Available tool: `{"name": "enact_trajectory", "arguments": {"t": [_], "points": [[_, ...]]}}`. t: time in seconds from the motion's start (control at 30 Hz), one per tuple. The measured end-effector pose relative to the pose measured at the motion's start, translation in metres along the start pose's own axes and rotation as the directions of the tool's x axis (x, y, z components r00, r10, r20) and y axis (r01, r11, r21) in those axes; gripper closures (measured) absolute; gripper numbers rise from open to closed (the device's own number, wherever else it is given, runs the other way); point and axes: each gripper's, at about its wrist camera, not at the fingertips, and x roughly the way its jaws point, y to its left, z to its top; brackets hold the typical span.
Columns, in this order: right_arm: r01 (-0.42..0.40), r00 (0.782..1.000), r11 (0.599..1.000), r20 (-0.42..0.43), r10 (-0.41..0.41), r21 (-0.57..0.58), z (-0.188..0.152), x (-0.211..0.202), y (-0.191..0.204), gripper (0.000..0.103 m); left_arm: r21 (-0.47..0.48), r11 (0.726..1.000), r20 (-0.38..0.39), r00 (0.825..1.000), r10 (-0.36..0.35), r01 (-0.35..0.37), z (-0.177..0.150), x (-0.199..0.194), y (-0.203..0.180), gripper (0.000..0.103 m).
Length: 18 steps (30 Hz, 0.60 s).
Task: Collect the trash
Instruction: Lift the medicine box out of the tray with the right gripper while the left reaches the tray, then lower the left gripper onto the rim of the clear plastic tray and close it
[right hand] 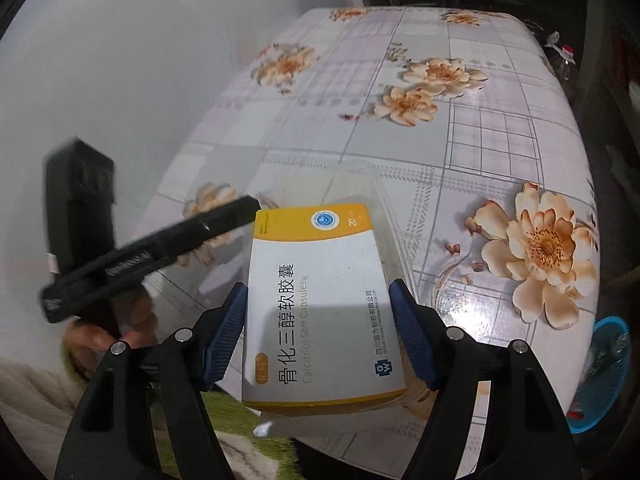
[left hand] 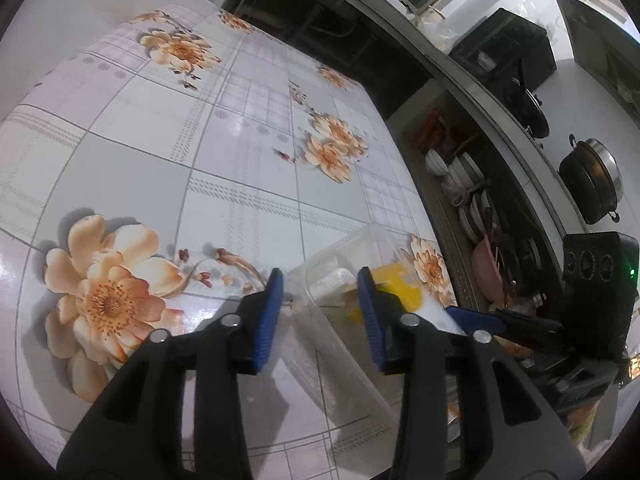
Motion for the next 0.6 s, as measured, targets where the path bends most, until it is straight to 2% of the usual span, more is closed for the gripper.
{"name": "enact_trajectory", "arguments": {"t": [0.13,0.2,0.27,0.37,0.5,0.6], "points": [[-0.099,0.992,0.994,0.088,0.093,0.054,0.001,-0.029,-0.012,0.033,0.007,1.0,-0.002,1.0,0.004,-0.004,-0.002,-0.002,-0.003,0.059],[-0.105,0.986,0.993,0.14,0.095,0.062,0.001,-0.045,-0.015,0.033,0.015,1.0,-0.013,1.0,0.005,-0.004,-0.003,-0.001,-0.006,0.056],[-0.056,0.977,0.996,0.21,0.041,0.063,0.002,-0.066,-0.02,0.033,0.025,1.0,-0.022,1.0,0.004,-0.004,-0.006,-0.001,-0.009,0.055],[0.045,0.963,0.996,0.262,-0.062,0.071,0.002,-0.08,-0.029,0.033,0.047,0.999,-0.018,1.0,0.019,-0.018,-0.01,-0.002,-0.015,0.054],[0.238,0.934,0.967,0.254,-0.253,0.087,-0.003,-0.072,-0.044,0.033,0.119,0.991,0.023,0.998,0.052,-0.054,-0.016,-0.009,-0.029,0.054],[0.275,0.932,0.956,0.214,-0.291,0.103,-0.009,-0.054,-0.057,0.033,0.159,0.985,0.022,0.998,0.06,-0.063,-0.019,-0.01,-0.037,0.052]]}}
